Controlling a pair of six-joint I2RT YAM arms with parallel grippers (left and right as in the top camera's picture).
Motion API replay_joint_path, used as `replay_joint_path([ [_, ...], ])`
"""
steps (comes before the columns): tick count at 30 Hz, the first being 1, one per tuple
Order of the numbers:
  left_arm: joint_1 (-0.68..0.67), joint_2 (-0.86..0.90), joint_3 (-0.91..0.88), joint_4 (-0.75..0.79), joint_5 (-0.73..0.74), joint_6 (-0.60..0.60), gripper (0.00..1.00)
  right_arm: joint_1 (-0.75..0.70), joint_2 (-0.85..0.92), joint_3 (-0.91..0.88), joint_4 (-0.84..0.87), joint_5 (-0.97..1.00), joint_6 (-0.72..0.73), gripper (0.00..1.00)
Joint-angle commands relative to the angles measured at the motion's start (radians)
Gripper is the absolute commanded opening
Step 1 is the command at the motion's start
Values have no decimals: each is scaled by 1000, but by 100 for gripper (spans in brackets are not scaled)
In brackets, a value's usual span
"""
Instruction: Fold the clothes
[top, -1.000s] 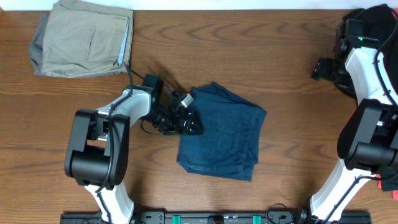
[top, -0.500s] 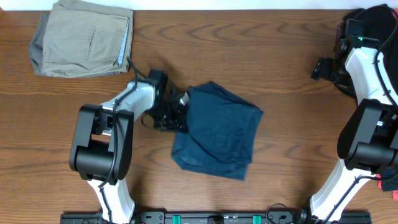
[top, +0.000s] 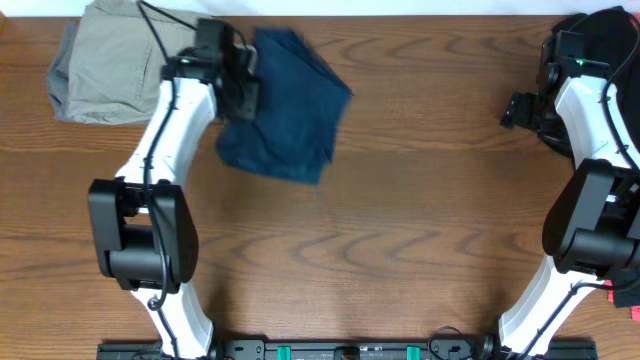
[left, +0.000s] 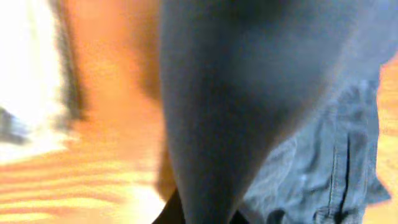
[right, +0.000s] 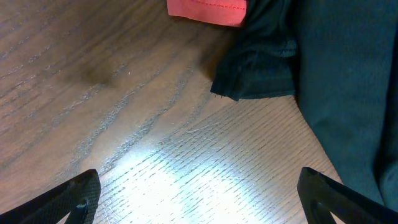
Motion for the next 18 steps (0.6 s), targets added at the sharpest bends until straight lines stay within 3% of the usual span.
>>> replay_joint_path([
  [1, 43, 0, 49, 52, -86, 51, 6, 3, 5, 1, -1, 8, 18, 99],
  [6, 90, 0, 75, 139, -87, 126, 6, 3, 5, 1, -1, 8, 18, 99],
  [18, 127, 0, 138, 219, -309, 146, 7, 3, 5, 1, -1, 8, 18, 99],
])
